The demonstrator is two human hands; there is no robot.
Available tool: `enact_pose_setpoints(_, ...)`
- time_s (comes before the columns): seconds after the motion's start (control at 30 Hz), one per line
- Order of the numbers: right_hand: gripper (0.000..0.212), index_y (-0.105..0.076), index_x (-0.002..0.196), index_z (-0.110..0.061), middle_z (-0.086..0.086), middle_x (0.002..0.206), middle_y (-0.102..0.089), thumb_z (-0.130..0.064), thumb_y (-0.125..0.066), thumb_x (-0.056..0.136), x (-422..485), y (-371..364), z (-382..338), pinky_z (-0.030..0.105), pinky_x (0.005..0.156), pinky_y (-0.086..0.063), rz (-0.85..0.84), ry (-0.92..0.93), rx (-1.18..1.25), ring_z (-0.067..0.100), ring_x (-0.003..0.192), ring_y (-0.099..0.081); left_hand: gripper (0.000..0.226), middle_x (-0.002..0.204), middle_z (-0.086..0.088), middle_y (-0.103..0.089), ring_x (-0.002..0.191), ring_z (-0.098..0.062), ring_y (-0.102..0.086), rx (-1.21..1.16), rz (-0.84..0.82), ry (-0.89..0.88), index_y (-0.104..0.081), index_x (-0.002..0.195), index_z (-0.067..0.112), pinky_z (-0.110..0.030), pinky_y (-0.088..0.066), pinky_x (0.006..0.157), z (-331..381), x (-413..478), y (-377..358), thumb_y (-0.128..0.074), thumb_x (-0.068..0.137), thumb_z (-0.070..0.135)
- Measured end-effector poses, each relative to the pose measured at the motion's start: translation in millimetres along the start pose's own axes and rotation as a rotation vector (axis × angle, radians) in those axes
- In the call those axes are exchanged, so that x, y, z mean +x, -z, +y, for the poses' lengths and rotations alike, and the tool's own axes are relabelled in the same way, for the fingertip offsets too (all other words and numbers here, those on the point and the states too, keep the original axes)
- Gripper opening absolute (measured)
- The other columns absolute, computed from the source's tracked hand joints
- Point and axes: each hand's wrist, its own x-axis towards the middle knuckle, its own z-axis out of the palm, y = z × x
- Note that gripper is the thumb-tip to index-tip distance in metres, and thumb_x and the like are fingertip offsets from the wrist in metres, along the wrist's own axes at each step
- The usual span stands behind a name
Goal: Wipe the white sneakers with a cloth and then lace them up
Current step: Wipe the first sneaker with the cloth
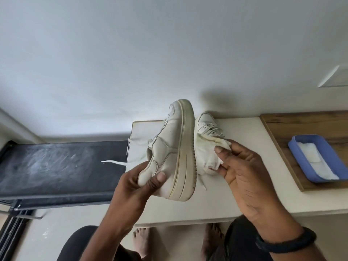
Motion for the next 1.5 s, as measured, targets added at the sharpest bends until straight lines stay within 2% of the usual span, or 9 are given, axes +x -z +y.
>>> enact_pose_setpoints(0.1, 0.026, -0.079, 0.105, -0.020, 0.000, 0.107, -0.077, -0.003, -0.064, 0.092, -26.2, -5.7, -21.1, 0.032, 0.092, -0.057, -0.024, 0.318, -0.413, 0.017, 0.109, -0.070, 0.037, 0.076, -0.011, -0.063, 0.074, -0.017, -0.057, -0.003, -0.016, -0.074, -0.072, 0.090, 0.005, -0.029, -0.046, 0.069, 20.5, -20.6, 0.0, -0.075, 0.085, 0.042)
enact_pose_setpoints(0.27, 0.023, -0.078, 0.109, -0.012, -0.002, 0.097, -0.069, -0.009, -0.067, 0.088, -67.9, -15.4, -55.0, 0.009, 0.081, -0.048, 0.027, 0.873, -0.965, 0.009, 0.094, -0.067, 0.046, 0.080, -0.030, -0.060, 0.075, -0.025, -0.059, 0.021, -0.132, -0.173, -0.070, 0.093, -0.003, -0.039, -0.049, 0.071, 46.9, -64.4, 3.2, -0.072, 0.086, 0.043)
enact_pose_setpoints(0.43, 0.038, -0.076, 0.116, -0.011, 0.002, 0.102, -0.066, 0.003, -0.066, 0.081, -118.5, -28.5, -59.6, 0.009, 0.085, -0.042, -0.006, 1.017, -1.343, 0.017, 0.094, -0.060, 0.051, 0.082, -0.031, -0.061, 0.078, -0.023, -0.060, -0.058, -0.163, -0.251, -0.072, 0.095, 0.000, -0.039, -0.050, 0.070, 63.9, -104.1, -11.5, -0.075, 0.085, 0.051)
enact_pose_setpoints(0.67, 0.035, -0.075, 0.118, -0.016, 0.000, 0.106, -0.070, -0.005, -0.066, 0.086, -173.9, -27.5, -80.2, 0.038, 0.080, -0.057, -0.104, 1.143, -1.386, 0.022, 0.094, -0.065, 0.054, 0.099, -0.033, -0.068, 0.092, -0.031, -0.065, -0.194, -0.112, -0.293, -0.074, 0.111, 0.004, -0.046, -0.050, 0.079, 68.6, -148.2, -22.3, -0.077, 0.083, 0.051)
enact_pose_setpoints(0.87, 0.031, -0.076, 0.113, -0.012, 0.001, 0.098, -0.072, -0.004, -0.062, 0.087, -194.5, -31.0, -79.3, 0.026, 0.083, -0.054, -0.147, 1.218, -1.443, 0.019, 0.089, -0.066, 0.050, 0.099, -0.021, -0.074, 0.095, -0.030, -0.068, -0.209, -0.062, -0.328, -0.076, 0.111, 0.009, -0.043, -0.053, 0.081, 72.6, -166.9, -30.3, -0.077, 0.083, 0.051)
enact_pose_setpoints(1.07, 0.020, -0.077, 0.110, -0.005, 0.004, 0.099, -0.074, 0.000, -0.066, 0.095, -216.4, -28.2, -69.3, 0.034, 0.079, -0.059, -0.365, 1.259, -1.424, 0.023, 0.092, -0.067, 0.041, 0.085, -0.009, -0.069, 0.083, -0.025, -0.062, -0.223, -0.017, -0.303, -0.076, 0.093, 0.013, -0.039, -0.049, 0.075, 75.0, -177.1, -32.1, -0.077, 0.082, 0.052)
enact_pose_setpoints(1.23, 0.019, -0.080, 0.099, -0.004, 0.003, 0.105, -0.076, -0.011, -0.062, 0.101, -233.0, -19.8, -59.3, 0.031, 0.085, -0.057, -0.510, 1.329, -1.468, 0.020, 0.102, -0.070, 0.053, 0.079, -0.020, -0.059, 0.078, -0.026, -0.056, -0.289, -0.011, -0.250, -0.066, 0.091, -0.002, -0.041, -0.046, 0.073, 65.6, -181.9, -31.4, -0.078, 0.082, 0.050)
enact_pose_setpoints(1.33, 0.020, -0.079, 0.105, -0.006, 0.003, 0.115, -0.075, -0.011, -0.060, 0.102, -230.3, -12.3, -62.4, 0.032, 0.091, -0.056, -0.532, 1.345, -1.457, 0.017, 0.111, -0.069, 0.052, 0.089, -0.032, -0.063, 0.085, -0.031, -0.061, -0.299, -0.041, -0.234, -0.071, 0.099, 0.000, -0.047, -0.048, 0.078, 63.5, -185.2, -30.5, -0.078, 0.083, 0.049)
enact_pose_setpoints(1.5, 0.034, -0.070, 0.124, -0.011, 0.005, 0.130, -0.068, -0.008, -0.040, 0.108, -217.5, -9.6, -74.0, 0.036, 0.098, -0.056, -0.503, 1.282, -1.487, 0.018, 0.123, -0.064, 0.047, 0.097, -0.016, -0.074, 0.091, -0.028, -0.067, -0.253, -0.051, -0.224, -0.077, 0.102, 0.012, -0.041, -0.053, 0.081, 66.0, -188.7, -33.3, -0.078, 0.081, 0.054)
